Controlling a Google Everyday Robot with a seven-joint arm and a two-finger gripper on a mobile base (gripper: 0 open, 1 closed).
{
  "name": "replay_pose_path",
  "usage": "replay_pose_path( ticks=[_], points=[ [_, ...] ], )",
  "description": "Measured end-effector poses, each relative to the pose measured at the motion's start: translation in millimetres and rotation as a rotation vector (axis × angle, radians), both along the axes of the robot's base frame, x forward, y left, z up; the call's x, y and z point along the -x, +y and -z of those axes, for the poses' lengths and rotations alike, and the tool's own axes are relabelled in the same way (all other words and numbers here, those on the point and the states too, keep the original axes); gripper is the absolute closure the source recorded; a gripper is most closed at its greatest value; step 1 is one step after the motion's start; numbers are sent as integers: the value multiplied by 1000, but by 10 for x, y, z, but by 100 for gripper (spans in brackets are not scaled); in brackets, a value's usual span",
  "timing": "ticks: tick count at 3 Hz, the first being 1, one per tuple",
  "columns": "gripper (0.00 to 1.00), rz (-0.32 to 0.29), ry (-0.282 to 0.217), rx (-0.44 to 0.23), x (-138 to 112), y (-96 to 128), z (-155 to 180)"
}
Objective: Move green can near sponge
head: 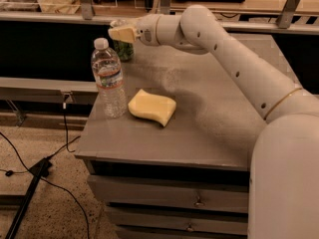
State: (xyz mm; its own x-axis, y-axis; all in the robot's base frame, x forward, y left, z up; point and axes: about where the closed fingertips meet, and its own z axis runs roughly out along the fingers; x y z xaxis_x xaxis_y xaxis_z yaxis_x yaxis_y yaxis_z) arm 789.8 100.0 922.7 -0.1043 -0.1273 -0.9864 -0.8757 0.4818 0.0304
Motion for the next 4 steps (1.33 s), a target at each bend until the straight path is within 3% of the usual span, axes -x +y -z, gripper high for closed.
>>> replay_pose_path(
  ticks=[1,2,3,4],
  points=[
    [74,-24,28,-36,16,34,-86],
    [96,-41,50,-54,-12,-99,-164],
    [100,-14,13,-46,110,-528,-318],
    [100,52,-23,-10,437,-1159,-335]
  ],
)
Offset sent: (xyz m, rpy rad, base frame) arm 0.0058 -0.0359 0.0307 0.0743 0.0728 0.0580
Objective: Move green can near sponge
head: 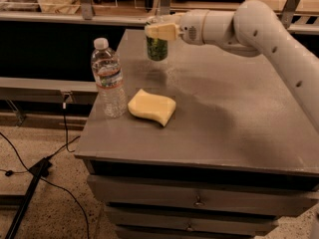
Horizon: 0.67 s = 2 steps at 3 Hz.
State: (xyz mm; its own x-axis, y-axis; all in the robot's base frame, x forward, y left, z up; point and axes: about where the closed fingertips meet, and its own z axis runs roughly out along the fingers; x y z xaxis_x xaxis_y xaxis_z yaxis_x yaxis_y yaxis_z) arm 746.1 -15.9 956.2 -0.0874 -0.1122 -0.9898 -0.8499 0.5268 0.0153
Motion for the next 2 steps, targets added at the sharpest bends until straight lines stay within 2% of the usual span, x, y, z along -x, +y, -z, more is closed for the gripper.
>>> replay_pose_path(
  ticks=[2],
  points=[
    [100,137,25,79,737,-1043,267]
  ],
)
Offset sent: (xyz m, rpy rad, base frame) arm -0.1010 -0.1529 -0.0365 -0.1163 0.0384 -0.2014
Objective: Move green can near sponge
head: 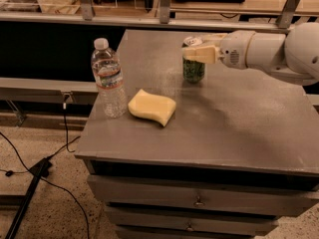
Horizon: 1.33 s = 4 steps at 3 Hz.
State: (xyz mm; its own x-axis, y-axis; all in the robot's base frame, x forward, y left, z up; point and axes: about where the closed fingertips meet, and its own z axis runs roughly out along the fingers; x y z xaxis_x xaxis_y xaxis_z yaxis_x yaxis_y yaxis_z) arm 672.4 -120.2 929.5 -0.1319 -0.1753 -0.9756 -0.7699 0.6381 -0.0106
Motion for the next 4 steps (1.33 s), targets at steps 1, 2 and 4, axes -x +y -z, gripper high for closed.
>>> replay_pose_path(
  ticks=[1,2,4],
  points=[
    [100,7,1,-1,203,-199,23],
    [100,-10,-8,-58,352,-301,-29],
    [100,-154,-12,-155,575,-49,-306]
  ],
)
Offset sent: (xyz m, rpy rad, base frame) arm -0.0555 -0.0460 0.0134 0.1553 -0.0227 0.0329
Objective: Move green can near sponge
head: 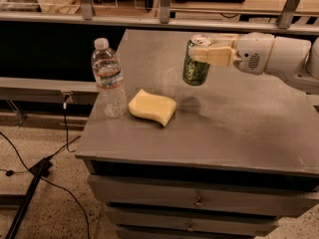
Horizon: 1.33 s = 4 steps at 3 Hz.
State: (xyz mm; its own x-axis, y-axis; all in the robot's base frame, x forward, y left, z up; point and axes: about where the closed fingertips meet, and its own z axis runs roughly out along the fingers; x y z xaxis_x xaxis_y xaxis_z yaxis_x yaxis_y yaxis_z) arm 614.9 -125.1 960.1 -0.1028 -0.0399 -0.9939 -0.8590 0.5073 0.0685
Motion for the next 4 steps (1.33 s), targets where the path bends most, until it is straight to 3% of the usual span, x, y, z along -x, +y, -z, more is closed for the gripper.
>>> replay_pose_path(
  ticks=[1,2,3,4],
  points=[
    [82,-72,21,43,142,189,44],
    [57,-123,65,43,284,291,216],
    [26,-140,113,8,382,349,503],
    [4,-131,121,-9,401,341,641]
  ],
)
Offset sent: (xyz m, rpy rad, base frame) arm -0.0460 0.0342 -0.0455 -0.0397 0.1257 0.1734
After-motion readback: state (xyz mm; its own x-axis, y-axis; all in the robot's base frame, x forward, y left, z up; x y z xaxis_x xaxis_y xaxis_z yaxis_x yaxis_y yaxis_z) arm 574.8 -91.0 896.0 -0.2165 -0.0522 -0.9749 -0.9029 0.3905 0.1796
